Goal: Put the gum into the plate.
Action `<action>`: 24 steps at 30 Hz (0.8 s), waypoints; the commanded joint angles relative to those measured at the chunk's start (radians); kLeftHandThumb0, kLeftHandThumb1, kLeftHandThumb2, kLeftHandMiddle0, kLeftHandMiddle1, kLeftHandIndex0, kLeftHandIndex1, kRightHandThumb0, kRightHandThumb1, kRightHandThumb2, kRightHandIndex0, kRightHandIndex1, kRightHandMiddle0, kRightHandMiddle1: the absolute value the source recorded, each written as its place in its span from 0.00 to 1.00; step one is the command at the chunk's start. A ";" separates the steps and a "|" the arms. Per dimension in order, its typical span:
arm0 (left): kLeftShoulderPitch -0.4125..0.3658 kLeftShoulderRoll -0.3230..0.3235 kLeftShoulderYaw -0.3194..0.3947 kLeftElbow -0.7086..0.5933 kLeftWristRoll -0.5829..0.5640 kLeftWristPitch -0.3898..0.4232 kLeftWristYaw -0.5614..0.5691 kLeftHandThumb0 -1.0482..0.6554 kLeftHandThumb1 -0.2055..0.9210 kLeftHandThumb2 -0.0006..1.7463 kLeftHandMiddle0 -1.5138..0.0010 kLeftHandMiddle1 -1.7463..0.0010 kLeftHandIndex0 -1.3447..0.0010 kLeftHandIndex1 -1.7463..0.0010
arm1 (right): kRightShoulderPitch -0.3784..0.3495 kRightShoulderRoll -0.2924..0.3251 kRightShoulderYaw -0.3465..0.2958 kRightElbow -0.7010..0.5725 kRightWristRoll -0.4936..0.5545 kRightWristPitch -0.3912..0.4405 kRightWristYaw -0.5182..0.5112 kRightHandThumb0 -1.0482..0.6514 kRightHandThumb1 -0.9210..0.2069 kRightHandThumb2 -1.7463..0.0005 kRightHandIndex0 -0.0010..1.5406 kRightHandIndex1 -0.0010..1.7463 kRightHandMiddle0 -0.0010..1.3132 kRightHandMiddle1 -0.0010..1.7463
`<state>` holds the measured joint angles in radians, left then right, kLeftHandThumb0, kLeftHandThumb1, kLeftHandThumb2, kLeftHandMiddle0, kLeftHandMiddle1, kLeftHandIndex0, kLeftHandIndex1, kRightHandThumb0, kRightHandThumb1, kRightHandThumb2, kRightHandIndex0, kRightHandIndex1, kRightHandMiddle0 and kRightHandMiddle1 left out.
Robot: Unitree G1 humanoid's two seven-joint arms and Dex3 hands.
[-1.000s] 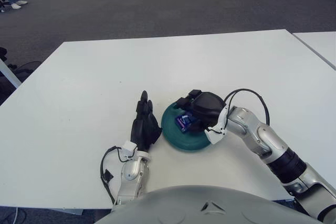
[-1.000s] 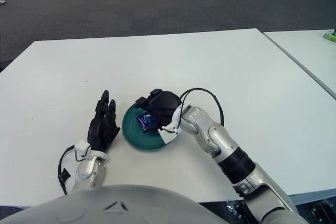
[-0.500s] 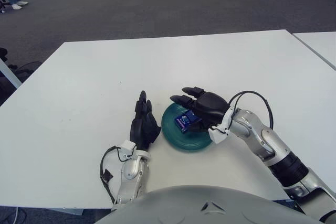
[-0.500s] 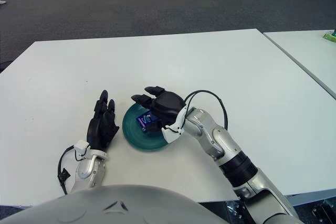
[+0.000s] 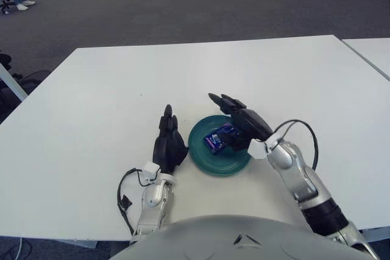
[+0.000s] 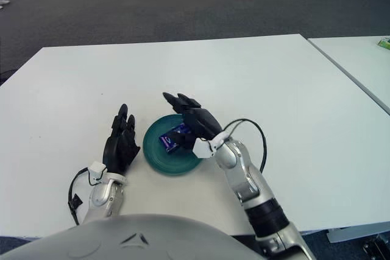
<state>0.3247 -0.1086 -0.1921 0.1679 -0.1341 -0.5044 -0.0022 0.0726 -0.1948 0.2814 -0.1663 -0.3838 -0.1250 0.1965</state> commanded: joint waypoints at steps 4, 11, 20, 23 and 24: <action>0.000 -0.053 0.015 0.136 0.014 -0.041 0.008 0.00 1.00 0.53 1.00 1.00 1.00 0.94 | 0.040 0.206 -0.123 0.007 0.255 0.115 -0.110 0.00 0.00 0.46 0.02 0.01 0.03 0.02; 0.005 -0.074 0.021 0.141 -0.007 -0.045 0.014 0.00 1.00 0.50 1.00 1.00 1.00 0.95 | 0.093 0.269 -0.236 0.080 0.347 0.055 -0.210 0.04 0.00 0.45 0.09 0.02 0.02 0.16; 0.009 -0.061 0.014 0.148 -0.003 -0.056 -0.003 0.00 1.00 0.50 1.00 1.00 1.00 0.97 | 0.058 0.232 -0.333 0.204 0.415 0.016 -0.196 0.08 0.00 0.44 0.10 0.01 0.00 0.25; 0.011 -0.056 0.014 0.145 0.001 -0.055 -0.003 0.00 1.00 0.51 1.00 1.00 1.00 0.98 | 0.055 0.231 -0.341 0.199 0.413 0.026 -0.204 0.09 0.00 0.44 0.09 0.00 0.00 0.26; 0.013 -0.054 0.014 0.143 0.002 -0.055 -0.004 0.00 1.00 0.51 1.00 1.00 1.00 0.98 | 0.056 0.228 -0.344 0.195 0.413 0.028 -0.206 0.09 0.00 0.44 0.09 0.00 0.00 0.26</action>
<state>0.2890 -0.1081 -0.1856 0.2190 -0.1166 -0.5443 -0.0047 0.1540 0.0247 -0.0656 0.0280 0.0171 -0.1041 -0.0087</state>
